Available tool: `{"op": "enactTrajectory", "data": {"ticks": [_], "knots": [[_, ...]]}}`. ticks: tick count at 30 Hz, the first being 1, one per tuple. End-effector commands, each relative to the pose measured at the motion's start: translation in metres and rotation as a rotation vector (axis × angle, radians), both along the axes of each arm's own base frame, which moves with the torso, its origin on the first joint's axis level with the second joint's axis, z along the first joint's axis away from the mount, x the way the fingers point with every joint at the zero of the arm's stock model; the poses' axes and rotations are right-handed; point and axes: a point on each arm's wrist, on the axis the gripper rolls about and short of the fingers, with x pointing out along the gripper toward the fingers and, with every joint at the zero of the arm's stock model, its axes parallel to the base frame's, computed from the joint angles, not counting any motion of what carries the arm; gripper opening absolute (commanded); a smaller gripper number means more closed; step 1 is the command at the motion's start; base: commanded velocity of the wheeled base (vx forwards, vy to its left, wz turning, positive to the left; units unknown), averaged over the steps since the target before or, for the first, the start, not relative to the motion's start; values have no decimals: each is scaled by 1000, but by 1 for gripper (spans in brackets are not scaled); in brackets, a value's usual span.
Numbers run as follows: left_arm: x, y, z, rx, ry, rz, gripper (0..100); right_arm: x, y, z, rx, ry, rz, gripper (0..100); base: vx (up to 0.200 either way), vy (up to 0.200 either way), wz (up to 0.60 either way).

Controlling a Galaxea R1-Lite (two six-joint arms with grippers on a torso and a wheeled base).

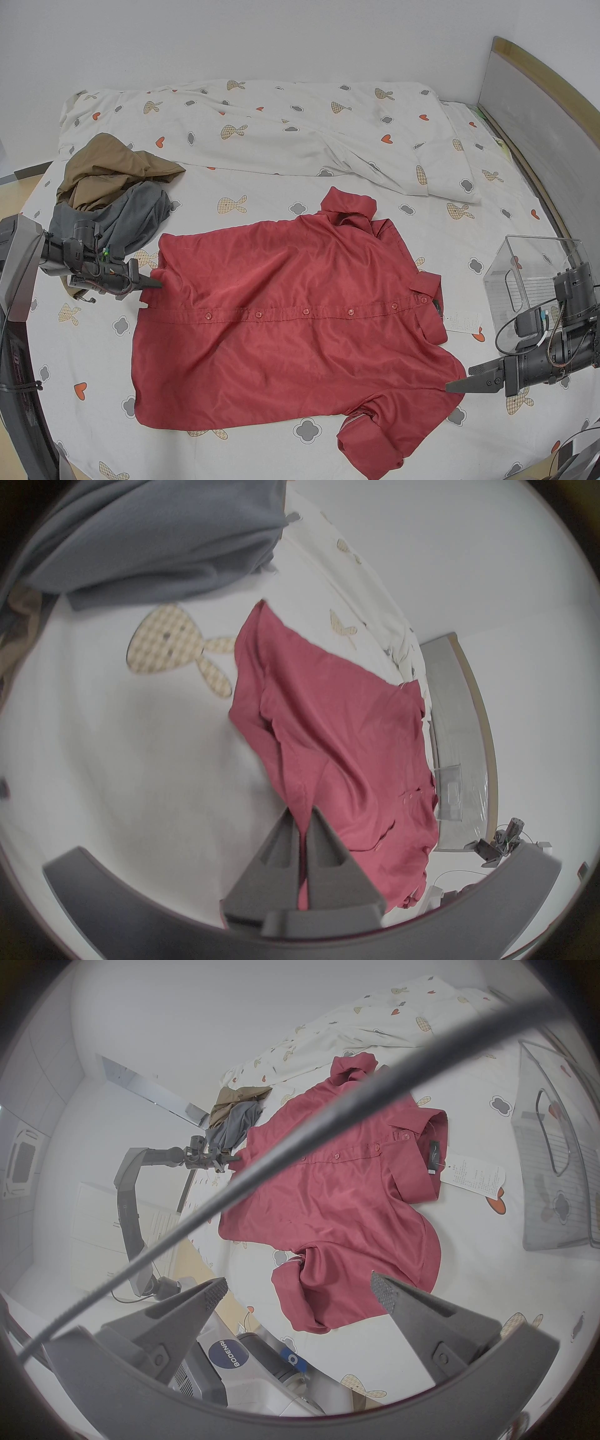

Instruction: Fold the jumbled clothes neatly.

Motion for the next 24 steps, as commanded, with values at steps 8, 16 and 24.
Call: {"op": "enactTrajectory", "data": {"ticks": [8, 16, 24], "knots": [[14, 12, 1, -14, -18, 45, 0, 0, 0, -1, -1, 4, 1, 100, 0, 0, 0], [9, 16, -7, -32, 55, 58, 0, 0, 0, -1, -1, 4, 1, 100, 0, 0, 0], [8, 17, -4, -32, 69, 53, 100, 0, 0, -1, -1, 4, 2, 100, 0, 0, 0]]}}
